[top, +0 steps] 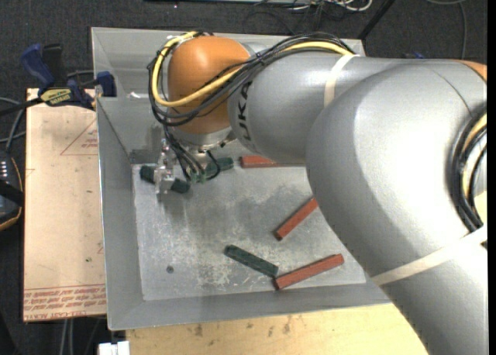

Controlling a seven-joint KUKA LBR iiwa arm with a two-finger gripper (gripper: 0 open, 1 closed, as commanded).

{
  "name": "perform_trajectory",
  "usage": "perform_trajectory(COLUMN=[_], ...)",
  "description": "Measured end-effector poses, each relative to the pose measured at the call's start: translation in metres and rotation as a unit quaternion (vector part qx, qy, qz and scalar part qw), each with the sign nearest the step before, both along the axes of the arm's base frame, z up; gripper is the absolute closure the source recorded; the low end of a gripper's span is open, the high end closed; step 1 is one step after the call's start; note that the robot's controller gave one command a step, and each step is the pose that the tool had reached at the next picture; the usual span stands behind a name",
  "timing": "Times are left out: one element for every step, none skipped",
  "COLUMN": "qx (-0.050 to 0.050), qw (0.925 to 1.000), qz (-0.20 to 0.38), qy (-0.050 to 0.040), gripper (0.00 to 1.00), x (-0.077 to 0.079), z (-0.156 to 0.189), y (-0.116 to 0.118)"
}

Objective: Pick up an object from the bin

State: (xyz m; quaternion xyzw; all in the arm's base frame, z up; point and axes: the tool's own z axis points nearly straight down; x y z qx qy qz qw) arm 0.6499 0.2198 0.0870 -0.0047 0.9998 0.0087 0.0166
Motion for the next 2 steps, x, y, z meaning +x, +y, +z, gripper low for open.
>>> perform_trajectory(qx=[0.000, -0.009], qw=[1.0000, 0.9995], qz=[0.000, 0.027], qy=[0.0001, 0.0171], gripper=[1.00, 1.00], x=[0.000, -0.011], z=[0.000, 0.047], y=[0.000, 0.002])
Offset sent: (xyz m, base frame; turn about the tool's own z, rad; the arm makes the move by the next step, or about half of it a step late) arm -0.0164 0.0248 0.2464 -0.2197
